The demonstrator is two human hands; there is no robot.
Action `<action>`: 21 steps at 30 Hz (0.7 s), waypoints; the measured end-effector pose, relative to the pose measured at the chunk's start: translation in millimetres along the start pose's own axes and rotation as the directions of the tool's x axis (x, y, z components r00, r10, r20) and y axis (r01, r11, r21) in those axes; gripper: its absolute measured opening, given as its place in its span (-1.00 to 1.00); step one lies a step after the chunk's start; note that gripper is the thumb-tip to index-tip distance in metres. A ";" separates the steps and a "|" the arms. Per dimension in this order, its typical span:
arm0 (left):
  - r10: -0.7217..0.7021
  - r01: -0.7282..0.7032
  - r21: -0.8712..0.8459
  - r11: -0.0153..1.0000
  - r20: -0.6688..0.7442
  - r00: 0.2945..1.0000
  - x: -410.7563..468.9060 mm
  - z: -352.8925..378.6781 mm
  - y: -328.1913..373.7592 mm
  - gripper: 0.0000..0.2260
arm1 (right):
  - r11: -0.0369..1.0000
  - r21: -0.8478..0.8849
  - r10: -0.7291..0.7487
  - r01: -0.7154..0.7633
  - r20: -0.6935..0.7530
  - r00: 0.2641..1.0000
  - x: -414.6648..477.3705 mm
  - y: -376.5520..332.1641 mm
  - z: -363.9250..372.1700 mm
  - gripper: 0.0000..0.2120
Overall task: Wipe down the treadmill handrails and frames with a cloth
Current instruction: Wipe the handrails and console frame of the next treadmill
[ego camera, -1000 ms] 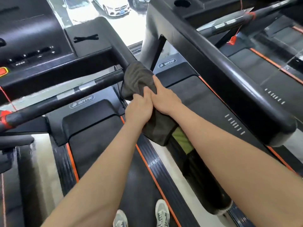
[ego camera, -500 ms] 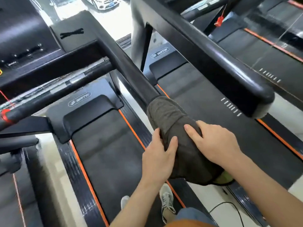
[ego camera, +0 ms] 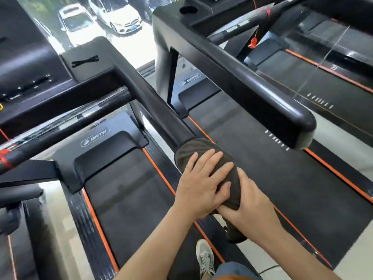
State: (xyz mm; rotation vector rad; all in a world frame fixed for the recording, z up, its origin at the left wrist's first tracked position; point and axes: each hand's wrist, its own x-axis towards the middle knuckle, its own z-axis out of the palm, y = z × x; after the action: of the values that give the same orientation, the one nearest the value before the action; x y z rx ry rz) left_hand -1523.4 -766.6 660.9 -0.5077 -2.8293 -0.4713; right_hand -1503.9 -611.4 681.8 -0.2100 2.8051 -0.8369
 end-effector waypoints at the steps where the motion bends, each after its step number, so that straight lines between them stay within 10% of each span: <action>1: 0.002 -0.003 0.010 1.000 0.003 1.000 3.8 -1.4 -6.9 -0.60 | 0.999 -0.045 -0.020 0.019 -0.029 0.999 4.8 -4.4 2.4 -0.10; 7: -0.039 0.036 0.064 0.997 0.044 0.998 33.6 -15.3 -62.7 -0.58 | 0.940 -0.335 -0.046 0.065 0.064 0.997 55.1 -53.7 1.4 -0.03; 21: -0.137 0.132 0.111 0.985 0.040 0.990 103.7 -49.7 -193.9 -0.54 | 0.918 -0.375 -0.148 0.130 -0.017 0.989 180.5 -140.6 40.8 -0.12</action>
State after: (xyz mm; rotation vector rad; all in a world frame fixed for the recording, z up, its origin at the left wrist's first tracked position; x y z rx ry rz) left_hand -1682.0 -925.3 682.9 -0.3126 -2.9273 -0.3320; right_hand -1658.3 -784.3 698.2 -0.4589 2.9975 -0.3241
